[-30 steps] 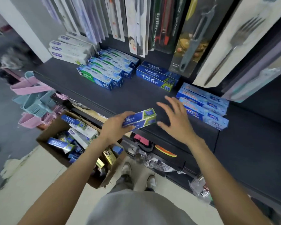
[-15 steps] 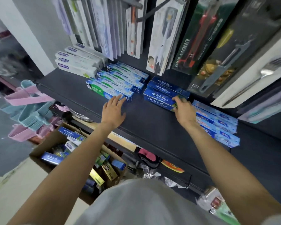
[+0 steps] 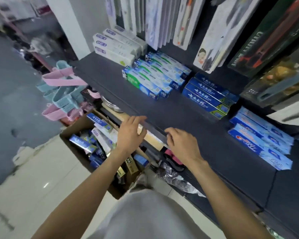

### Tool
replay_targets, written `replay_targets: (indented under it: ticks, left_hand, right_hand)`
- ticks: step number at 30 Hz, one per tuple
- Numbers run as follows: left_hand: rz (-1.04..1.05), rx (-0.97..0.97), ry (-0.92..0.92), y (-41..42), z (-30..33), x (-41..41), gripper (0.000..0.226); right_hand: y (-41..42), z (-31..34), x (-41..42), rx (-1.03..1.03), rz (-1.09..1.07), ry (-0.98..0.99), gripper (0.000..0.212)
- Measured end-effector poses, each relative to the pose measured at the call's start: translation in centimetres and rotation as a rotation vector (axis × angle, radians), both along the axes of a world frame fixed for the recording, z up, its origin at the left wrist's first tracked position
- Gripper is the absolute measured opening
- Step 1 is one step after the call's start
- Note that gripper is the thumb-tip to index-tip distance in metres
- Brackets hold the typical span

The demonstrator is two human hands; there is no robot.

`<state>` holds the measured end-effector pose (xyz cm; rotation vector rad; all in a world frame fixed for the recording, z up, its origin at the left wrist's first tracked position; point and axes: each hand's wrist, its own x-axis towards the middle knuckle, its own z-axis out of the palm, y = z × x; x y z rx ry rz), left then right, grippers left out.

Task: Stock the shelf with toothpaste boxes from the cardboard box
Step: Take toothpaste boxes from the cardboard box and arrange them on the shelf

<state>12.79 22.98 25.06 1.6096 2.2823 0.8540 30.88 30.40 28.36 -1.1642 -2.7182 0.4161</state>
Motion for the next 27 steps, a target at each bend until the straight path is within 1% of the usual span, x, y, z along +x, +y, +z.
replay_targets:
  ticks: [2, 4, 5, 7, 10, 12, 16, 20, 22, 24, 27]
  left_hand:
    - [0.105, -0.005, -0.044, -5.1, -0.9, 1.3, 0.034]
    - [0.224, -0.063, -0.055, -10.0, -2.1, 2.7, 0.033]
    - [0.279, -0.113, -0.065, -12.3, -2.8, 3.4, 0.034]
    - [0.393, -0.259, -0.143, -16.3, -4.3, 4.2, 0.033]
    - [0.500, -0.482, -0.261, -20.9, -7.1, 4.4, 0.030]
    - [0.542, -0.567, -0.315, -23.0, -9.0, 3.9, 0.031]
    - [0.632, -0.662, -0.392, -25.1, -13.6, 1.7, 0.033]
    - [0.671, -0.680, -0.375, -25.0, -19.0, -1.3, 0.040]
    - [0.678, -0.671, -0.349, -24.4, -22.6, -3.4, 0.043]
    - [0.631, -0.654, -0.306, -23.6, -25.5, -5.5, 0.042]
    - [0.498, -0.605, -0.275, -21.5, -29.1, -7.4, 0.042]
  right_hand:
    - [-2.2, -0.7, -0.7, -0.075, 0.119, -0.039, 0.021]
    - [-4.2, -2.2, -1.3, -0.128, 0.256, -0.054, 0.021]
    - [-5.2, -3.2, -1.7, -0.159, 0.314, -0.073, 0.021]
    - [-7.1, -5.6, -2.3, -0.213, 0.406, -0.130, 0.021]
    - [-9.5, -9.3, -3.1, -0.304, 0.476, -0.242, 0.022]
    - [-10.7, -11.8, -3.9, -0.353, 0.487, -0.273, 0.024]
    - [-11.7, -17.7, -6.3, -0.419, 0.465, -0.375, 0.027]
    - [-10.3, -25.0, -9.1, -0.405, 0.403, -0.399, 0.030]
    - [-9.3, -29.7, -11.0, -0.383, 0.376, -0.460, 0.036]
    - [-8.4, -34.1, -12.4, -0.358, 0.347, -0.583, 0.044]
    - [-7.7, -39.2, -13.5, -0.341, 0.325, -0.882, 0.048]
